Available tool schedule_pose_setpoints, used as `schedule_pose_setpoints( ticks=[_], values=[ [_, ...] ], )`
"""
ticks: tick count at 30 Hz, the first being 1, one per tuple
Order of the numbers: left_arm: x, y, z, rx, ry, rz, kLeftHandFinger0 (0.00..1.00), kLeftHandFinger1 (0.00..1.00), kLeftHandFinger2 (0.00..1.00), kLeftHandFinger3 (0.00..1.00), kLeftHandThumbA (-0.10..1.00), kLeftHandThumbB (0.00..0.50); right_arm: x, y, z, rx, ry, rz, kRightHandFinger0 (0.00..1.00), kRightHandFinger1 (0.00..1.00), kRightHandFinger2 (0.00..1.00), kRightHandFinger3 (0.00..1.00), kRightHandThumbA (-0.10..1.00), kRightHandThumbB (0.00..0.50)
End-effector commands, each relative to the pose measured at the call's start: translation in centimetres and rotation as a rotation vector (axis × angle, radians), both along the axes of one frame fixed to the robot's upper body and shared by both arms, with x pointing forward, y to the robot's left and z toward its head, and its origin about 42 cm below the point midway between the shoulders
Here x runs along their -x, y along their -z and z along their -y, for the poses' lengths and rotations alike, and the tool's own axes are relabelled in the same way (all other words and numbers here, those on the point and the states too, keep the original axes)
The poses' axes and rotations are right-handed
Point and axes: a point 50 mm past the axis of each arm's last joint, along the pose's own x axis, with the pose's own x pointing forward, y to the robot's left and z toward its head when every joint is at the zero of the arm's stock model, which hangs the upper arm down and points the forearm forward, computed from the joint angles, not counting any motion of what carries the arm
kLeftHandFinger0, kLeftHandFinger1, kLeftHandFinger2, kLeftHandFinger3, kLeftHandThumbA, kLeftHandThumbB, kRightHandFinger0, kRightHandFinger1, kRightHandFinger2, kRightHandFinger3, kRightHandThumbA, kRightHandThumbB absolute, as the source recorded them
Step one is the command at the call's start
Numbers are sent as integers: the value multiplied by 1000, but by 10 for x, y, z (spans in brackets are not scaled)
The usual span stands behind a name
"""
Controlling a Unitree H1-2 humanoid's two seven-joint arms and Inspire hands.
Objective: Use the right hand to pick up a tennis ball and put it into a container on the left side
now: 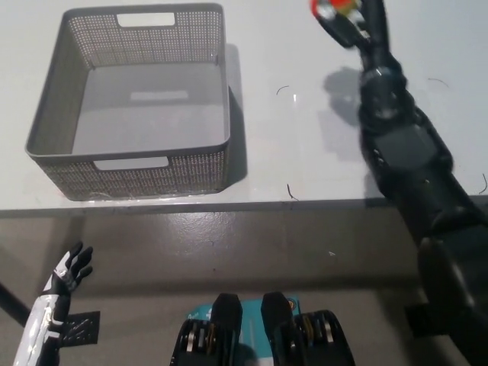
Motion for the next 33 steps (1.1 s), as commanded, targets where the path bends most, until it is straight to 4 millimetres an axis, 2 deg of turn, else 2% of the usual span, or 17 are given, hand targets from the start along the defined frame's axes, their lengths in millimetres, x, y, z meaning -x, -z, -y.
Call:
schedule_pose_setpoints(
  ticks=[1, 8, 14, 16, 19, 21, 25, 28, 31, 32, 33],
  values=[
    [-3, -5, 0, 11, 24, 32, 1000, 1000, 1000, 1000, 1000, 274, 7, -64, -45, 11, -86, 202, 0, 361, 740, 768, -100, 169],
    [-4, -3, 2, 12, 31, 25, 1000, 1000, 1000, 1000, 1000, 271, 19, -84, -108, 81, -187, 201, 0, 382, 775, 853, -100, 150],
    [-7, -4, 5, 12, 42, 22, 1000, 1000, 1000, 1000, 1000, 282, 29, -83, -153, 154, -243, 152, 0, 349, 732, 775, -100, 156],
    [-9, -5, 6, 10, 46, 23, 1000, 1000, 1000, 1000, 1000, 283, 31, -83, -159, 161, -253, 143, 0, 341, 736, 775, -100, 160],
    [-9, -4, 5, 2, 51, 29, 1000, 1000, 1000, 1000, 1000, 278, 36, -75, -172, 183, -285, 111, 0, 233, 665, 763, -100, 147],
    [-8, -3, 5, 2, 54, 32, 1000, 1000, 1000, 1000, 1000, 275, 40, -66, -182, 262, -275, 92, 0, 213, 671, 782, -100, 144],
    [-8, -4, 8, 7, 53, 23, 1000, 1000, 1000, 1000, 1000, 281, 46, -52, -193, 357, -289, 92, 0, 243, 723, 752, -100, 160],
    [-8, -5, 8, 3, 59, 25, 1000, 1000, 1000, 1000, 1000, 278, 47, -41, -196, 414, -299, 49, 0, 305, 789, 774, -100, 166],
    [-10, -6, 6, 3, 65, 37, 1000, 1000, 1000, 1000, 1000, 271, 48, -33, -197, 473, -297, 34, 0, 354, 828, 819, -100, 198],
    [-9, -6, 6, 0, 67, 42, 1000, 1000, 1000, 1000, 1000, 268, 48, -31, -197, 518, -301, 26, 32, 406, 849, 839, -100, 205],
    [-10, -7, 6, -2, 67, 43, 1000, 1000, 1000, 1000, 1000, 266, 48, -30, -197, 536, -300, 25, 67, 434, 811, 792, -100, 220]
  ],
)
